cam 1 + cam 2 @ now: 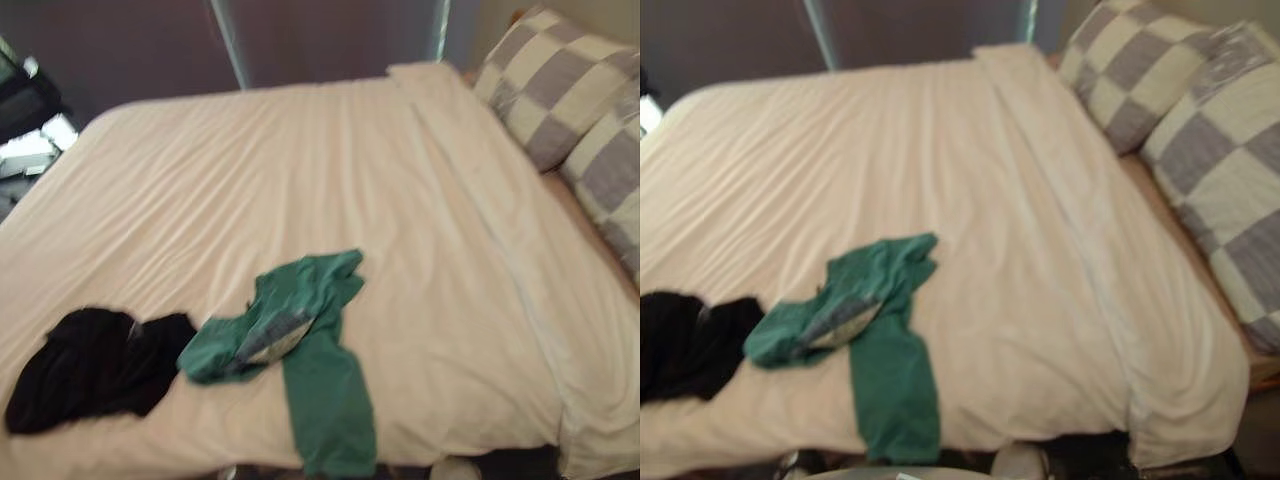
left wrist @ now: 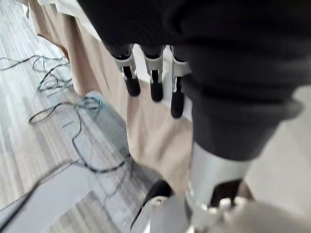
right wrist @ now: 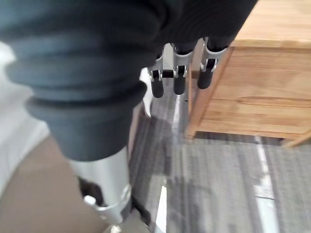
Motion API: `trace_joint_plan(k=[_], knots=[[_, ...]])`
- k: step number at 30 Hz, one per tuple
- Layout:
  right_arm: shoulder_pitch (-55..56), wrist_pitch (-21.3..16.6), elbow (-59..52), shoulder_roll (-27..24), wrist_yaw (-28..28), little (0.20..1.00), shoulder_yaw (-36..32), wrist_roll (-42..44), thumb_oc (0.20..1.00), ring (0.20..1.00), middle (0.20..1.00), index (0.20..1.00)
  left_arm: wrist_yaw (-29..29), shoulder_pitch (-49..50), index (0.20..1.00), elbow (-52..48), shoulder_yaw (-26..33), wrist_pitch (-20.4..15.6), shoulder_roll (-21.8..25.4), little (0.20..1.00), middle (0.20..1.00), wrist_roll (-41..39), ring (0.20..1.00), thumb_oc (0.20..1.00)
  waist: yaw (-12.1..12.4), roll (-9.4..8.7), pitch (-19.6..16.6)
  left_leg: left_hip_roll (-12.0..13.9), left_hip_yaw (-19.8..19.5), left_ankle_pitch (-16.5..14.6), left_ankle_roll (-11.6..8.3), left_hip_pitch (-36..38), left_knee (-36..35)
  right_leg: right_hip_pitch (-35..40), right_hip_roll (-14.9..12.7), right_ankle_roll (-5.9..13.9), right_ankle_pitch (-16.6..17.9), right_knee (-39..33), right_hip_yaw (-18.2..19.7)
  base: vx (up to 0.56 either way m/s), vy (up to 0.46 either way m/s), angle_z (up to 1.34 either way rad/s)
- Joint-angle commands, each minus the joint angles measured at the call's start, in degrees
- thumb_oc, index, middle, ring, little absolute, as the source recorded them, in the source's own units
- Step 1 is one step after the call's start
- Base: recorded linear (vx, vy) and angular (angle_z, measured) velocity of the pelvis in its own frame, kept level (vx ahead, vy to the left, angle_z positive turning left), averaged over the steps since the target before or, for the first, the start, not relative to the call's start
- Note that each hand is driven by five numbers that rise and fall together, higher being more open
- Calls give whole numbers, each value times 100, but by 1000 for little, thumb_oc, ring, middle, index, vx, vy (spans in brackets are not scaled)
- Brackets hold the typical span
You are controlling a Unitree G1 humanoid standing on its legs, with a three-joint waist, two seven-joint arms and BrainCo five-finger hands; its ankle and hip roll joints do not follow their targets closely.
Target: Tidy up the quilt and then pick up the clothes from the bed and put them into the laundry hamper.
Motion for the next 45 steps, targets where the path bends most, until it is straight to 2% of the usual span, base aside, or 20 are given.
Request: trace_joint_plan(k=[1,2,6,8,9,10,14,15,19,20,23,25,29,31,33,35,37,39,41,45], knots=[[-401,-51,-31,230,-28,1000,-129,-246,1000,1000,1000,1000,439,-539,1000,265,-250,67,-95,1000,1000,158,1000,1000,-128,-72,61,457,-174,993,-48,669,-1793,516,-892,590,-601,696,278,-41,730,-42],[-493,20,-133,348,7,1000,-15,-375,1000,1000,1000,1000,406,-526,1000,318,-302,137,-55,1000,1000,244,1000,1000,-45,-275,114,155,111,706,72,902,-1816,236,-1272,590,296,806,221,-62,331,0],[-573,9,-317,496,46,1000,260,-474,1000,1000,1000,1000,339,-531,1000,272,-300,198,70,1000,1000,353,1000,1000,88,-255,173,-186,584,540,361,1119,-2030,129,-1407,504,-54,1368,-823,-95,454,2],[-621,-43,-457,532,77,1000,417,-545,1000,1000,1000,1000,265,-484,1000,213,-266,224,115,1000,1000,324,1000,1000,48,-244,231,-390,610,554,535,1152,-2123,6,-760,363,-672,1898,-641,-138,427,-35],[-664,-122,-532,523,122,1000,605,-552,1000,1000,1000,1000,212,-457,1000,194,-294,240,107,1000,1000,322,1000,1000,-22,-258,299,-660,534,657,707,1050,-2107,-172,195,214,-1122,1961,-183,-150,353,-44],[-695,-156,-556,518,114,1000,713,-545,1000,1000,1000,1000,194,-406,1000,215,-300,242,88,1000,1000,352,1000,1000,-37,-226,317,-821,477,655,763,1055,-2116,-227,530,93,-1298,1960,2,-120,302,-46],[-853,-200,-556,484,99,1000,928,-597,1000,1000,1000,1000,299,-381,1000,298,-242,172,-33,1000,1000,452,1000,1000,47,-205,373,-1229,267,443,843,843,-1785,273,772,-282,-1415,938,330,-55,87,10],[-930,-175,-573,375,136,1000,975,-649,1000,1000,1000,1000,294,-394,1000,175,-250,89,-134,1000,1000,309,1000,1000,69,-87,502,-1332,281,236,752,417,-835,409,712,-320,-1373,577,465,-96,65,8],[-1043,-129,-498,165,71,1000,962,-685,1000,1000,1000,1000,276,-472,1000,-94,-285,63,-218,1000,1000,55,1000,1000,19,44,710,-792,495,663,278,-181,37,602,561,-379,-1581,509,350,-134,178,35],[-992,-74,-400,172,71,1000,824,-624,1000,1000,1000,1000,209,-370,1000,-138,-297,91,-256,1000,1000,133,1000,1000,-64,138,591,-333,913,680,350,180,-581,678,428,-266,-1573,533,197,54,399,79],[-937,-86,-374,177,118,1000,723,-592,1000,1000,1000,1000,225,-324,1000,0,-265,115,-264,1000,1000,225,1000,1000,-152,166,426,-42,964,1039,358,551,-1419,698,210,-86,-1487,577,145,27,422,57],[-807,-77,-354,184,156,1000,747,-690,1000,1000,1000,1000,240,-334,1000,98,-326,97,-284,1000,1000,239,1000,1000,-181,140,253,605,564,1588,227,691,-1864,551,-159,58,-1367,739,173,-47,508,1],[-677,-88,-256,190,186,1000,703,-788,1000,1000,1000,1000,254,-357,1000,105,-463,20,-279,1000,1000,199,1000,1000,-136,78,127,1082,-302,1976,-39,874,-1655,405,-475,308,-1278,1026,349,-36,585,4],[-558,-94,-210,211,192,1000,494,-668,1000,1000,1000,1000,291,-382,1000,103,-521,-54,-288,1000,1000,42,1000,1000,-130,-73,70,905,-1109,1197,-118,1036,-1384,288,-817,533,-1159,1382,705,-54,951,-12],[-554,-73,-259,218,216,1000,263,-542,1000,1000,1000,1000,259,-542,1000,66,-576,-11,-265,1000,1000,12,1000,1000,-125,-262,122,638,-943,354,-28,1042,-1261,98,-1196,590,-362,1825,905,-82,573,3],[-523,-52,-365,336,144,1000,72,-256,1000,1000,1000,1000,252,-615,1000,38,-692,17,-195,1000,1000,99,1000,1000,-185,-428,231,398,-857,82,54,1065,-1174,1,-1415,590,698,1686,1219,-78,429,30],[-440,-92,-480,564,123,1000,33,25,1000,1000,1000,1000,159,-616,1000,83,-728,75,-58,1000,1000,276,1000,1000,-258,-515,181,211,-724,102,139,1134,-1278,-82,-1350,590,981,1070,1104,-10,408,71],[-430,-157,-727,601,134,1000,184,90,1000,1000,1000,1000,143,-550,1000,172,-613,125,27,1000,1000,334,1000,1000,-261,-468,191,64,-259,173,216,1325,-1433,-187,-1238,590,902,724,32,-87,487,-9],[-522,-180,-893,602,92,1000,326,46,1000,1000,1000,1000,92,-545,1000,164,-583,158,23,1000,1000,345,1000,1000,-149,-378,273,-96,184,62,384,1470,-1527,-146,-1032,459,5,1180,-940,-132,434,-94],[-576,-203,-918,610,95,1000,452,-16,1000,1000,1000,1000,83,-551,1000,156,-584,209,-6,1000,1000,382,1000,1000,-144,-417,326,-324,370,27,562,1423,-1425,-194,-579,240,-654,1805,-948,-106,252,-78]])
